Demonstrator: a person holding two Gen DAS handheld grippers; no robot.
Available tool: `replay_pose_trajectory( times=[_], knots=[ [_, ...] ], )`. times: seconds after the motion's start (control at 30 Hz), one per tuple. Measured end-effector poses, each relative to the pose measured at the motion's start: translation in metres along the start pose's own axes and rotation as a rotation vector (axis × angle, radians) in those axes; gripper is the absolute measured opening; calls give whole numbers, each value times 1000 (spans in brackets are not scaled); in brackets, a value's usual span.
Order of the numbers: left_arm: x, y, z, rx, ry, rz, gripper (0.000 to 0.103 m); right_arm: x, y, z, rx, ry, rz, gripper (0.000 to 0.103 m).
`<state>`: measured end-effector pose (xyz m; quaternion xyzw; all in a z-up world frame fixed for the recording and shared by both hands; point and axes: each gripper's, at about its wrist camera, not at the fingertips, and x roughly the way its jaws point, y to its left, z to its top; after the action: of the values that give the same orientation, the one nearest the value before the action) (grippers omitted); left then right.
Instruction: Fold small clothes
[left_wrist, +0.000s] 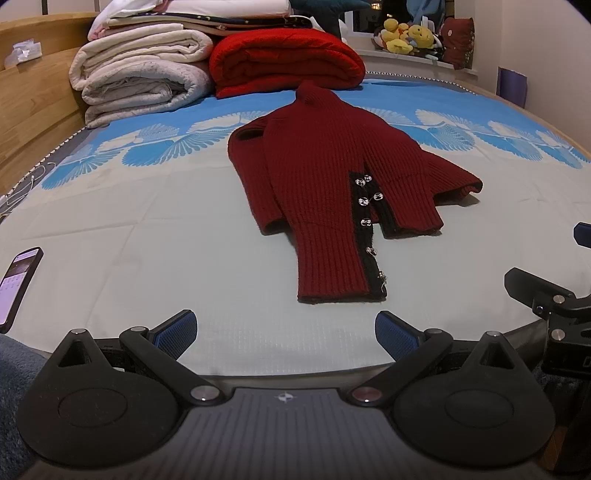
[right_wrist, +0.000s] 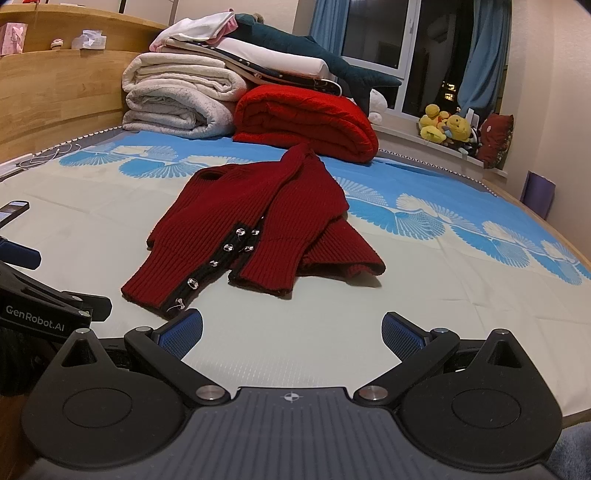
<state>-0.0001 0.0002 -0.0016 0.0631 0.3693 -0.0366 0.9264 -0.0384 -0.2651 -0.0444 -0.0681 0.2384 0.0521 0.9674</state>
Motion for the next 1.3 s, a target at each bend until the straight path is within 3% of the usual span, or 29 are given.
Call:
replay_pose_trajectory(
  times=[0.4, 0.53, 0.73, 0.83, 0.9, 1.03, 1.2, 1.3],
  knots=[
    [1, -1, 0, 9, 12, -8, 103, 5, 3, -1, -9, 10, 3, 102],
    [6, 3, 3, -20, 64, -101, 103, 8, 1, 1, -6, 28, -4, 102],
    [24, 20, 24, -119, 112, -131, 103, 27, -13, 13, 67, 104, -9, 102],
    [35, 27, 41, -164, 116, -179, 102, 47, -22, 26, 121, 164, 27, 102],
    [46, 23, 53, -145, 133, -214, 102, 65, -25, 35, 167, 214, 51, 102],
    [74, 0, 69, -12, 158, -250, 101, 115, -36, 59, 276, 339, 82, 102],
    [106, -26, 69, 125, 201, -261, 101, 165, -46, 79, 333, 397, 138, 102],
    [118, -31, 69, 146, 222, -252, 89, 188, -47, 84, 323, 438, 212, 96]
  ],
)
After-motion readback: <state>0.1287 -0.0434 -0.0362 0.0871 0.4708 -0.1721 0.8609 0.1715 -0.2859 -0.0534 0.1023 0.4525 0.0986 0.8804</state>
